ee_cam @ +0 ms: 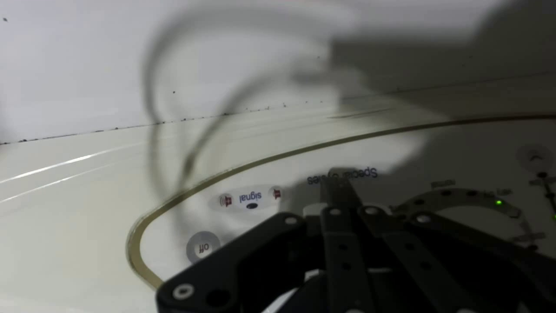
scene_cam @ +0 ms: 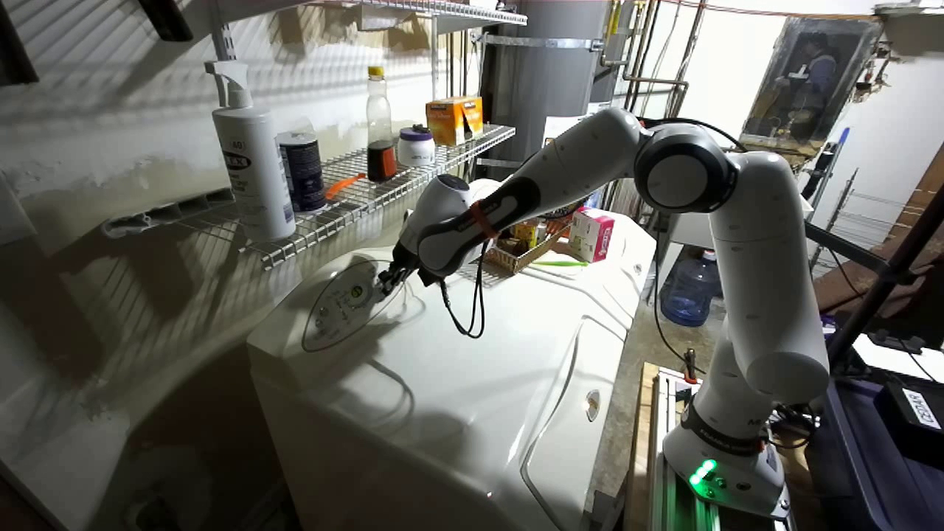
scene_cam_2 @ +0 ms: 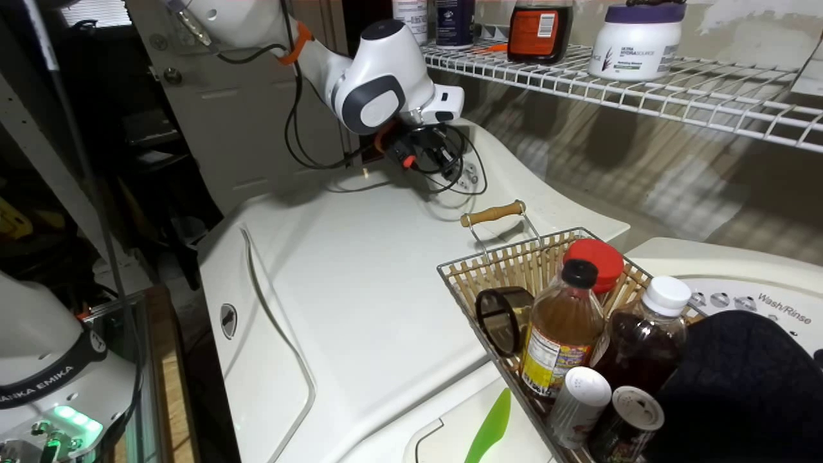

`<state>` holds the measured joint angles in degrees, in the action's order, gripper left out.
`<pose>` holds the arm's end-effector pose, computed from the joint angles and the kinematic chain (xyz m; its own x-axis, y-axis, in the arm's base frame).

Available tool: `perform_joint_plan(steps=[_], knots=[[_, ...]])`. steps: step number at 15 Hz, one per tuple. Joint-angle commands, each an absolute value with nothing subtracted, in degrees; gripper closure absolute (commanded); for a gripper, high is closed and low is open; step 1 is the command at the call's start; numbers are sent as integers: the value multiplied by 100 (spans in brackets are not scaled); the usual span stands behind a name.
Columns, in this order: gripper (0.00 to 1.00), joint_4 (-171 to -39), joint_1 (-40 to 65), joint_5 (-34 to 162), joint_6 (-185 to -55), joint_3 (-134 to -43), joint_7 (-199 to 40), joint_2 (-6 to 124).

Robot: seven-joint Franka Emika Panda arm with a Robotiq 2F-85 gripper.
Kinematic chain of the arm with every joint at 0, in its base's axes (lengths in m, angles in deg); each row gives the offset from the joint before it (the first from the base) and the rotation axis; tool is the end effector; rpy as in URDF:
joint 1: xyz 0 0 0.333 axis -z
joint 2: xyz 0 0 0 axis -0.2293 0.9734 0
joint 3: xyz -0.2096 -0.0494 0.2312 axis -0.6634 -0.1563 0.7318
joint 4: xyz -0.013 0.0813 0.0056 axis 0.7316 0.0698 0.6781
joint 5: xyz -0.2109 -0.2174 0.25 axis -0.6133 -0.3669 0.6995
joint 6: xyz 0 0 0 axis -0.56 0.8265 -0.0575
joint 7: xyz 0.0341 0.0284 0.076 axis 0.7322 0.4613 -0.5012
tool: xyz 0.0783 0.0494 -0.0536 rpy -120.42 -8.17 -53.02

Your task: Press the last button on the right side of the washing machine

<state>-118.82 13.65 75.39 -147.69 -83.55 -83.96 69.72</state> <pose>0.6814 -0.0044 0.3251 0.8673 -0.1449 0.4762 -0.1014 -0.9881 -0.1159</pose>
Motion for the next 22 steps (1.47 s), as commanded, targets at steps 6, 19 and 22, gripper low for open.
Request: perform_joint_plan(steps=[6, 19, 22], knots=[[100, -11687, 1334, 7419, -14853, -8379, -8245, 7167], [100, -11342, 1201, 7296, -14914, -8509, -8098, 7444], [100, -10998, 884, 7011, -14752, -8802, -7640, 7682]])
